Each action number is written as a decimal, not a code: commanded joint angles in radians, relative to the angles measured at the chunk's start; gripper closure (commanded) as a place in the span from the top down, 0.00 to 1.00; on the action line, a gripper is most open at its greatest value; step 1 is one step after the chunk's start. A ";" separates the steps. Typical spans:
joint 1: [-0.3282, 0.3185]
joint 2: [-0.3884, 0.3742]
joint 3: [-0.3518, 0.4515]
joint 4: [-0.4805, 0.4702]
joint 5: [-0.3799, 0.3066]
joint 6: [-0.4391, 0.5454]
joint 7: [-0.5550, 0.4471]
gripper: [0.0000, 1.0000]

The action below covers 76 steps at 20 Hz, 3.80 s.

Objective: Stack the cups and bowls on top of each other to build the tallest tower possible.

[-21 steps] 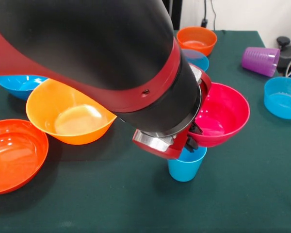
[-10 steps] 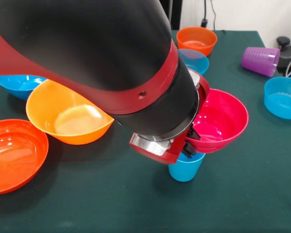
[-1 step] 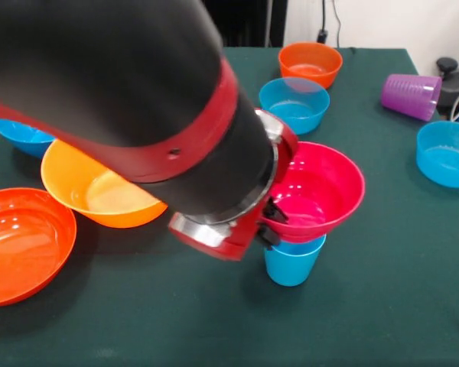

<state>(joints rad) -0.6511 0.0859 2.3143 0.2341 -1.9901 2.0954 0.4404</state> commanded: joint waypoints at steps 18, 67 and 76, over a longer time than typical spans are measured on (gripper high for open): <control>0.006 0.010 -0.120 -0.081 -0.079 -0.029 0.080 0.00; 0.001 0.038 -0.541 0.070 0.498 -0.165 0.290 0.00; 0.009 0.035 -0.587 0.076 0.571 -0.214 0.305 0.00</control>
<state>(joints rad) -0.6660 0.1183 1.8929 0.3350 -1.4261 1.9453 0.4809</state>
